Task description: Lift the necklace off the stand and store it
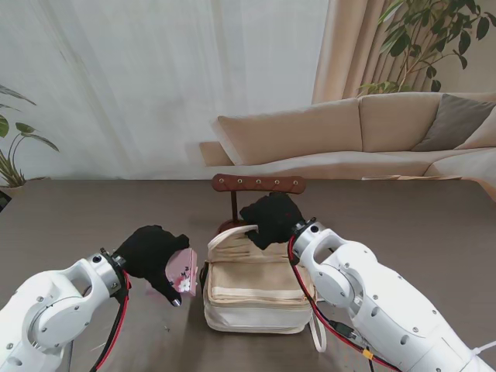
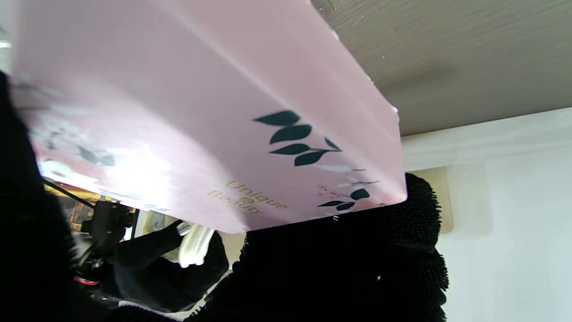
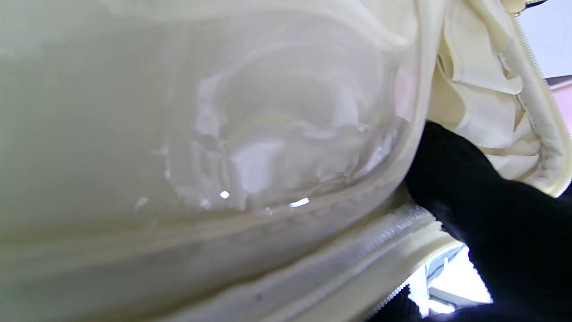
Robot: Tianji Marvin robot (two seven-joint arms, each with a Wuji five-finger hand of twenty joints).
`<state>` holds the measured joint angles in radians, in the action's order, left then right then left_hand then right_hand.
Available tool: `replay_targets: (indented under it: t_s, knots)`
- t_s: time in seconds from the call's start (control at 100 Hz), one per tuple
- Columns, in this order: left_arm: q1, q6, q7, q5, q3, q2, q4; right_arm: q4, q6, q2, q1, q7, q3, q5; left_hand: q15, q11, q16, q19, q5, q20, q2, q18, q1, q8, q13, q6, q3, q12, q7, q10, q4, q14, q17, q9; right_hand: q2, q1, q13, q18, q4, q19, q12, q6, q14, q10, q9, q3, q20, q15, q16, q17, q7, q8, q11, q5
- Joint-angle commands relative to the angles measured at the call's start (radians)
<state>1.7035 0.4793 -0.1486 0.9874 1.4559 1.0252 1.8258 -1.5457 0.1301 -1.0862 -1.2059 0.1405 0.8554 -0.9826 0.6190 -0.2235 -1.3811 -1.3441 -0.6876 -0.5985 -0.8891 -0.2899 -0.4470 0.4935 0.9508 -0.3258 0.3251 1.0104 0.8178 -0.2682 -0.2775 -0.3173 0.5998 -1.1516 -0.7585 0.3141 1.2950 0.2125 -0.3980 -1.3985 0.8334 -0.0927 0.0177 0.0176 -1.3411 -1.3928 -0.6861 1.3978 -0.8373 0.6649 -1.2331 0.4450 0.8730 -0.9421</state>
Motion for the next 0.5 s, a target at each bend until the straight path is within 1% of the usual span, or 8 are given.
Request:
replay_targets:
  t_s: [0.0, 0.06, 0.08, 0.09, 0.32, 0.49]
  knots:
    - [0.002, 0.006, -0.019, 0.001, -0.002, 0.004, 0.018, 0.012, -0.013, -0.009, 0.021, -0.028, -0.005, 0.005, 0.083, -0.076, -0.028, -0.024, -0.096, -0.016, 0.169, 0.068, -0.488, 0.065, 0.048, 0.186, 0.551, 0.040, 0.452, 0.089, 0.083, 0.007, 0.002, -0.068, 0.018, 0.030, 0.024, -0.004, 0.001, -0.050, 0.020, 0.027, -0.082, -0.020, -0.076, -0.060, -0.033, 0.080, -0.037, 0.383, -0.022, 0.031, 0.019, -0.012]
    - [0.002, 0.008, -0.018, 0.001, -0.003, 0.004, 0.024, 0.025, -0.028, -0.012, 0.037, -0.029, -0.018, 0.014, 0.083, -0.076, -0.027, -0.024, -0.098, -0.016, 0.169, 0.068, -0.487, 0.066, 0.049, 0.187, 0.550, 0.040, 0.453, 0.090, 0.083, 0.006, 0.002, -0.069, 0.040, 0.037, 0.024, -0.001, 0.009, -0.052, 0.022, 0.046, -0.084, -0.023, -0.080, -0.031, -0.036, 0.084, -0.040, 0.386, -0.017, 0.030, 0.020, -0.014]
    - [0.002, 0.009, -0.018, 0.001, -0.004, 0.004, 0.025, 0.029, -0.034, -0.013, 0.042, -0.030, -0.021, 0.016, 0.083, -0.076, -0.028, -0.024, -0.097, -0.016, 0.168, 0.068, -0.486, 0.066, 0.049, 0.187, 0.549, 0.040, 0.452, 0.090, 0.082, 0.005, 0.002, -0.069, 0.044, 0.039, 0.023, -0.002, 0.012, -0.052, 0.022, 0.048, -0.077, -0.024, -0.081, -0.025, -0.037, 0.086, -0.041, 0.387, -0.016, 0.030, 0.019, -0.015]
    - [0.002, 0.009, -0.017, 0.001, -0.005, 0.004, 0.025, 0.030, -0.036, -0.014, 0.045, -0.030, -0.023, 0.017, 0.083, -0.076, -0.028, -0.024, -0.097, -0.016, 0.168, 0.068, -0.487, 0.066, 0.049, 0.187, 0.550, 0.040, 0.452, 0.090, 0.083, 0.005, 0.002, -0.068, 0.045, 0.040, 0.023, -0.001, 0.013, -0.052, 0.021, 0.048, -0.083, -0.024, -0.082, -0.023, -0.037, 0.086, -0.041, 0.387, -0.015, 0.031, 0.019, -0.016]
    - [-0.028, 0.021, -0.021, -0.007, -0.035, 0.003, 0.019, 0.053, -0.085, -0.023, 0.086, -0.050, -0.052, 0.052, 0.083, -0.076, -0.027, -0.024, -0.097, -0.016, 0.168, 0.068, -0.487, 0.066, 0.049, 0.187, 0.550, 0.039, 0.451, 0.089, 0.083, 0.006, 0.002, -0.069, 0.075, 0.041, 0.023, 0.000, 0.026, -0.054, 0.021, 0.069, -0.073, -0.029, -0.088, 0.004, -0.040, 0.089, -0.043, 0.390, 0.000, 0.038, 0.015, -0.028]
    - [-0.059, 0.026, -0.019, -0.017, -0.061, 0.003, 0.002, 0.041, -0.087, -0.024, 0.080, -0.063, -0.045, 0.065, 0.083, -0.076, -0.027, -0.024, -0.097, -0.016, 0.169, 0.068, -0.487, 0.065, 0.049, 0.188, 0.550, 0.039, 0.451, 0.090, 0.083, 0.007, 0.002, -0.069, 0.085, 0.039, 0.022, 0.005, 0.030, -0.055, 0.021, 0.077, -0.068, -0.031, -0.090, 0.010, -0.042, 0.092, -0.043, 0.390, 0.010, 0.044, 0.013, -0.036]
